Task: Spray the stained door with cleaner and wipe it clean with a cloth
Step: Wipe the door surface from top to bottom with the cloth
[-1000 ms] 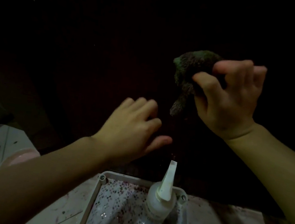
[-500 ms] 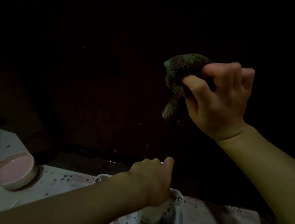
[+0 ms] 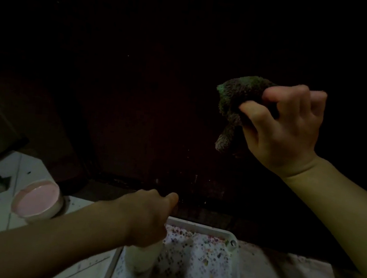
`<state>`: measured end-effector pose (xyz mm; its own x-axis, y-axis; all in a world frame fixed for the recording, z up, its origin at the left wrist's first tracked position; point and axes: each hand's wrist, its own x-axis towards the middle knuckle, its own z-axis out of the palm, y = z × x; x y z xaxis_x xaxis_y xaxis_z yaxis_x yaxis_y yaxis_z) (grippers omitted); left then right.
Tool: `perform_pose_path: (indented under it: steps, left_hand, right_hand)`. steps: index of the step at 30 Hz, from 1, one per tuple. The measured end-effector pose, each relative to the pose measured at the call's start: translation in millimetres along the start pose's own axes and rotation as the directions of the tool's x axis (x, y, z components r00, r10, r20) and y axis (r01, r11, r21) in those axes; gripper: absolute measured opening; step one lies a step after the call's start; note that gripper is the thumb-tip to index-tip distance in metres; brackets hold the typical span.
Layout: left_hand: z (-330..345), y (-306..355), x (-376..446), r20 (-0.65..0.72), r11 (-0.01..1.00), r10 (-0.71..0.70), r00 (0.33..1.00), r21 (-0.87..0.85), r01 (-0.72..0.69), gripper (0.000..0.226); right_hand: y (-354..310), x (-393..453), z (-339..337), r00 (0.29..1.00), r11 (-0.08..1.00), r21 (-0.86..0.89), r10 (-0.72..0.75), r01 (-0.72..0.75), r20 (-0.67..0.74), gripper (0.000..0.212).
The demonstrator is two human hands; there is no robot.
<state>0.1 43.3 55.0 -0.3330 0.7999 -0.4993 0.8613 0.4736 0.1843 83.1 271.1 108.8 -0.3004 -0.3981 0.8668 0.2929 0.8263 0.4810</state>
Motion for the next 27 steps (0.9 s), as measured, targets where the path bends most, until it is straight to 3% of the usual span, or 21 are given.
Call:
perform_pose_path:
  steps: [4, 7, 8, 10, 12, 14, 16, 17, 20, 23, 25, 27]
  left_hand:
    - [4, -7, -8, -0.019, 1.000, -0.005, 1.000, -0.031, 0.005, 0.032]
    - [-6, -11, -13, -0.029, 0.999, -0.041, 0.999, 0.004, 0.041, 0.047]
    - [-11, -12, -14, -0.079, 0.997, -0.051, 0.996, 0.052, 0.056, 0.052]
    - [-23, -15, -14, -0.309, 0.986, -0.035, 0.951, 0.145, 0.083, 0.051]
    - [-38, -20, -15, -0.605, 0.983, 0.037, 0.795, 0.165, 0.080, 0.045]
    - [-54, -33, -18, -0.832, 0.986, 0.121, 0.542, 0.162, 0.029, 0.051]
    - [-67, -52, -16, -0.930, 0.965, 0.233, 0.284, 0.257, 0.051, 0.059]
    - [-72, -62, -14, -0.933, 0.946, 0.277, 0.228, 0.307, 0.105, 0.064]
    - [-84, -84, -7, -0.917, 0.899, 0.309, 0.252, 0.368, 0.238, 0.087]
    - [-88, -96, -5, -0.905, 0.873, 0.336, 0.260, 0.403, 0.274, 0.099]
    - [-90, -101, -5, -0.898, 0.858, 0.366, 0.245, 0.427, 0.284, 0.102]
    - [-93, -104, -4, -0.897, 0.852, 0.381, 0.223, 0.435, 0.291, 0.104]
  right_hand:
    - [-1, -1, 0, 1.000, 1.000, -0.003, -0.003, 0.003, 0.003, 0.020]
    - [-2, -1, -1, 1.000, 1.000, -0.002, -0.003, 0.003, 0.009, 0.018]
    - [-2, -2, -2, 1.000, 1.000, 0.003, 0.000, 0.000, 0.016, 0.019]
    - [-5, -1, -2, 0.999, 1.000, 0.010, 0.016, -0.017, 0.030, 0.020]
    - [-10, -2, -3, 0.999, 0.999, 0.015, 0.034, -0.035, 0.039, 0.021]
    - [-18, -7, -4, 0.998, 0.998, 0.045, 0.031, -0.034, 0.062, 0.015]
    - [-29, -21, -3, 0.995, 0.995, 0.099, -0.010, 0.001, 0.096, 0.016]
    - [-36, -30, -2, 0.991, 0.990, 0.133, -0.053, 0.037, 0.121, 0.020]
    - [-58, -68, 1, 0.935, 0.946, 0.265, -0.254, 0.187, 0.247, 0.028]
    - [-76, -110, -1, 0.811, 0.869, 0.392, -0.451, 0.303, 0.373, 0.029]
    - [-81, -124, -2, 0.750, 0.835, 0.439, -0.516, 0.333, 0.413, 0.031]
    - [-84, -118, -2, 0.751, 0.837, 0.450, -0.508, 0.313, 0.422, 0.035]
